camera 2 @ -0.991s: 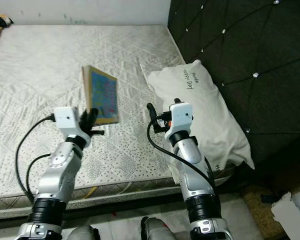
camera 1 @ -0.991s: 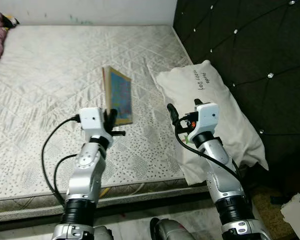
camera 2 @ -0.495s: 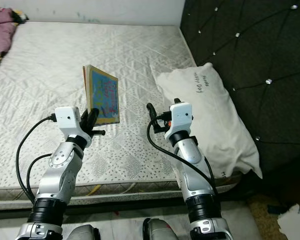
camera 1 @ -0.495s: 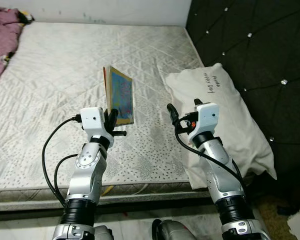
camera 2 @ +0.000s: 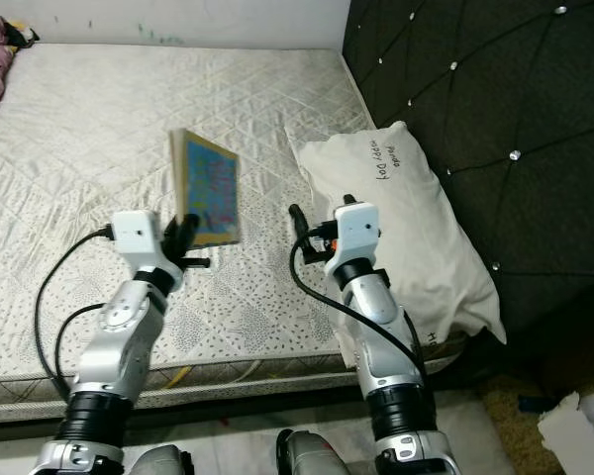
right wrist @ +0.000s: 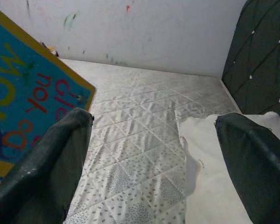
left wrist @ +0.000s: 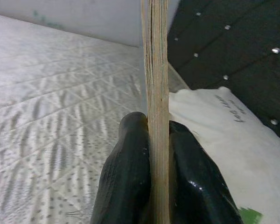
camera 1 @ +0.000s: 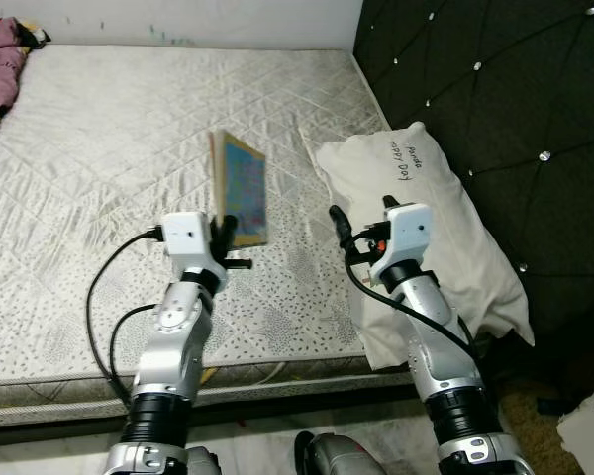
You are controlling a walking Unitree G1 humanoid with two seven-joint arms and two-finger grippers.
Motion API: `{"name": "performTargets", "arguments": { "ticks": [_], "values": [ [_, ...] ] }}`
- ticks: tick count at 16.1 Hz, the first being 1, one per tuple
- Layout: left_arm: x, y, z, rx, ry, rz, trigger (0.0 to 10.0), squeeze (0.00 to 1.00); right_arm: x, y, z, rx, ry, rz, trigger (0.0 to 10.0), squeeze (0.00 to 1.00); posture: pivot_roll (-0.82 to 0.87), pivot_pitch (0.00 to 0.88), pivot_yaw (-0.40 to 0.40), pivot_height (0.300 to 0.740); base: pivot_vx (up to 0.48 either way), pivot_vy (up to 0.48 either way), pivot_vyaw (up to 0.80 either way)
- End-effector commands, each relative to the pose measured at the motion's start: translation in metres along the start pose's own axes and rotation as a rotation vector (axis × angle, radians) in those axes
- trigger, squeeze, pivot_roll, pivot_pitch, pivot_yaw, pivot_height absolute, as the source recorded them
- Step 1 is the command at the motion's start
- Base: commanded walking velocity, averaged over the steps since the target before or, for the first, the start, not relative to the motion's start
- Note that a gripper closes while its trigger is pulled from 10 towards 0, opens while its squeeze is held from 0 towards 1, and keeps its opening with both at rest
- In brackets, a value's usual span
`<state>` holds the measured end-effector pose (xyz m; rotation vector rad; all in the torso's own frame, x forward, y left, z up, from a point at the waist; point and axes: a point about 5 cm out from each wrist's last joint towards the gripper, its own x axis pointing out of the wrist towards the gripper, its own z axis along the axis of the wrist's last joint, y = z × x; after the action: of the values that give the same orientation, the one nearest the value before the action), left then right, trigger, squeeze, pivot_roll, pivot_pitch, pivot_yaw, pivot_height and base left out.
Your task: Clean up the room
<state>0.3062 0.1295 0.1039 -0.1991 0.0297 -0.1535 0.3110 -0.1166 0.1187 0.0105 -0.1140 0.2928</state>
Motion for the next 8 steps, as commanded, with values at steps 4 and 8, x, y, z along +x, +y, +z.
{"name": "performTargets", "arguments": {
  "ticks": [4, 8],
  "values": [
    [0.0039, -0.0045, 0.0111, 0.004, -0.05, -0.015, 10.0, 0.0, -0.0003, -0.0043, -0.001, -0.007, 0.009, -0.012, 10.0, 0.0, -0.01, 0.059, -0.046, 0.74, 0.0, -0.44, 0.0],
    [0.0037, -0.0044, 0.0125, -0.007, -0.058, -0.014, 10.0, 0.0, -0.0001, -0.0043, -0.0009, -0.006, 0.009, -0.013, 10.0, 0.0, -0.01, 0.061, -0.046, 0.74, 0.0, -0.069, 0.0]
  ]
}}
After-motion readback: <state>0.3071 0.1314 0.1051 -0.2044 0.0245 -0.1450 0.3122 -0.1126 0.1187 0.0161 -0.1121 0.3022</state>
